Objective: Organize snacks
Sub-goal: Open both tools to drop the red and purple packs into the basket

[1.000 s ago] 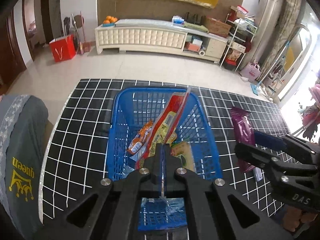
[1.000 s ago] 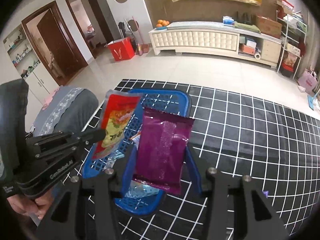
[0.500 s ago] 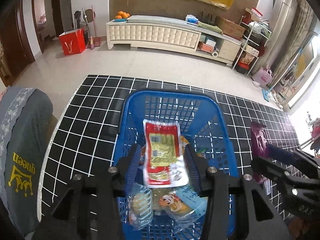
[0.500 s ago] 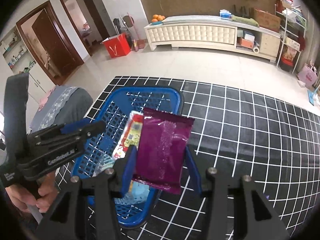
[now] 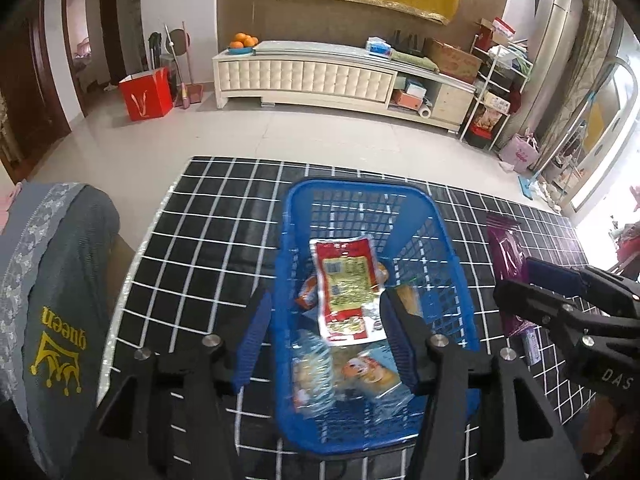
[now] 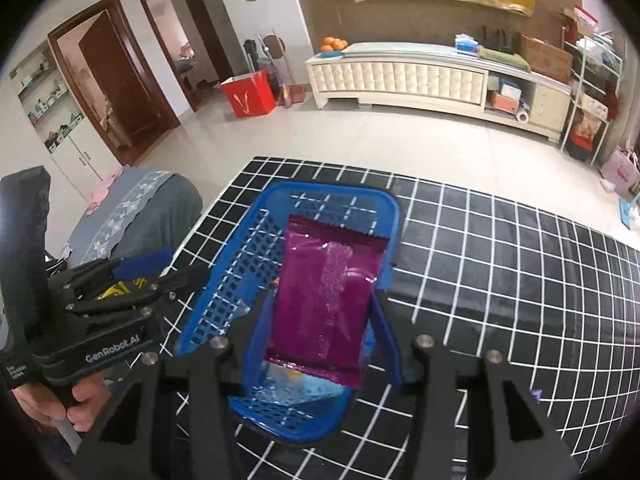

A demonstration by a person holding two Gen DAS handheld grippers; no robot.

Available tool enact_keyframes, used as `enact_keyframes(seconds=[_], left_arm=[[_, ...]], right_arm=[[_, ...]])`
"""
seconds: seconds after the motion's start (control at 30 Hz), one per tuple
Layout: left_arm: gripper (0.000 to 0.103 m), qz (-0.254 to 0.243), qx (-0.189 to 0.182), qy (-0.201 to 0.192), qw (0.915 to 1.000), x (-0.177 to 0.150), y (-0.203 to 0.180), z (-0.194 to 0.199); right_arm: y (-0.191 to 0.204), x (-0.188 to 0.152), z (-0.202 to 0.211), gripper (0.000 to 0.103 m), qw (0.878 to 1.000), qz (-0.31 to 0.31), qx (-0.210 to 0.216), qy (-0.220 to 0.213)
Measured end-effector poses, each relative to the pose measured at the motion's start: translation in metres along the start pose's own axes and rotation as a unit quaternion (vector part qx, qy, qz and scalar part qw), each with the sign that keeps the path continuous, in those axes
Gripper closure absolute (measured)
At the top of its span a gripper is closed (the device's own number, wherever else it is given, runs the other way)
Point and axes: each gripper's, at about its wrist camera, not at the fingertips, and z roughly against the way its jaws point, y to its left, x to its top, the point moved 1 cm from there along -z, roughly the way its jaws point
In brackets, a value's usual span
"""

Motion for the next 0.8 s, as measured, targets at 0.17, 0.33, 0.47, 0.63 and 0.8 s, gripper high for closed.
enact_keyframes(seconds=[0.17, 0.33, 0.47, 0.63, 0.8], left_arm=[[0.042, 0.015, 0.003, 0.002, 0.9999, -0.007, 0.026, 0.002], [0.041, 0.03, 0.006, 0.023, 0.9993, -0.017, 0.046, -0.008], [0.041, 0.033, 0.012, 0.029, 0.999, -0.026, 0.058, -0.014], [0.041, 0.036, 0.015, 0.035, 0.9986, -0.032, 0.068, -0.024], [0.041, 0.041, 0.006, 0.043, 0.9982, -0.038, 0.073, -0.032]], right_arm=[[0.016, 0.001, -0.017, 0.05, 1.0, 0.011, 0.004, 0.015], [0.031, 0.001, -0.04, 0.049, 0.999, 0.019, 0.004, 0.035], [0.038, -0.002, -0.061, 0.049, 0.998, 0.025, 0.0, 0.058], [0.045, -0.008, -0.082, 0.049, 0.996, 0.035, -0.008, 0.081], [0.047, -0.013, -0.098, 0.049, 0.994, 0.04, -0.016, 0.104]])
